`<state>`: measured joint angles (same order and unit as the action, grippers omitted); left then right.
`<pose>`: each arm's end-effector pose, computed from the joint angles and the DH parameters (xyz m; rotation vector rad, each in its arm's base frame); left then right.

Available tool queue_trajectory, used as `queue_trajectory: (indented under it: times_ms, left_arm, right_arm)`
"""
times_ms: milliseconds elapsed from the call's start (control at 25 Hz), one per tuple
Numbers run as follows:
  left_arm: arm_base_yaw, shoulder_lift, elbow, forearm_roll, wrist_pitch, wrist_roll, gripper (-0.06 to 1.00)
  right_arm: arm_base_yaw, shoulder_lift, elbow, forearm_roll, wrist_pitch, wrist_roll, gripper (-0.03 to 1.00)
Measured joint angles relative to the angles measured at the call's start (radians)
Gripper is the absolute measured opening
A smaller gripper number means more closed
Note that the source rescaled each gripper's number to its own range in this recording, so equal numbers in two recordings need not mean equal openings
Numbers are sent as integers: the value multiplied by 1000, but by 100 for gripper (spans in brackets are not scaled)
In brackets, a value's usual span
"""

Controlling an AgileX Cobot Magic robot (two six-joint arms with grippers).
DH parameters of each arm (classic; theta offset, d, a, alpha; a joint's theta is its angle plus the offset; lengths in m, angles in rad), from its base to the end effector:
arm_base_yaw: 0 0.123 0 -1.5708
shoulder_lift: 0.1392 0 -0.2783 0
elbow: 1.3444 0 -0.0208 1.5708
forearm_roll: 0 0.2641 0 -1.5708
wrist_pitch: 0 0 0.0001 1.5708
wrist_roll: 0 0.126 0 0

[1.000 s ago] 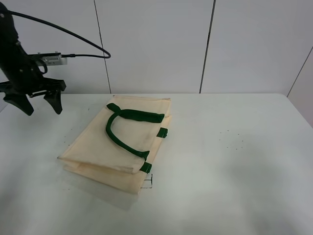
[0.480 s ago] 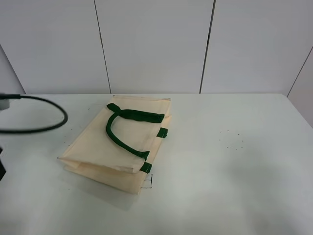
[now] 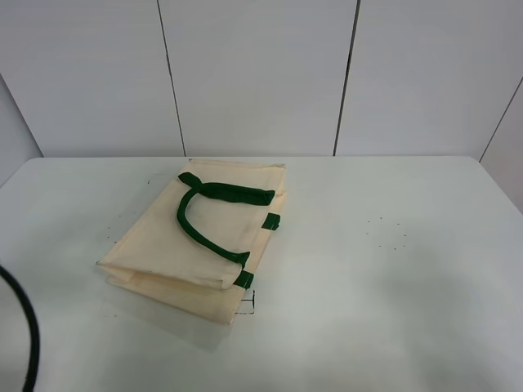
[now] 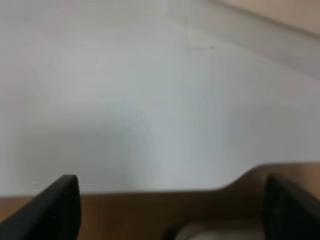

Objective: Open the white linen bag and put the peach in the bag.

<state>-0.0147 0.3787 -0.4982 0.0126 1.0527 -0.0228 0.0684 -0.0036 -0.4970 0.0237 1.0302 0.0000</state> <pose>0.0959 0.0000 0.2409 -0.0073 2.4167 -0.0011 0.0460 0.0057 0.2704 -0.0695 2.0125 0.0718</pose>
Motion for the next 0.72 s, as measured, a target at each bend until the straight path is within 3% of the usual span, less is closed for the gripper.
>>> queue_trajectory:
  times_ms: [400,720]
  left_arm:
    - [0,-368,5,-5,0,8,100]
    - [0,-383,5,-5,1,23,100]
  right_arm:
    - [0,0,0,0,0,0,100]
    - [0,0,0,0,0,0,100]
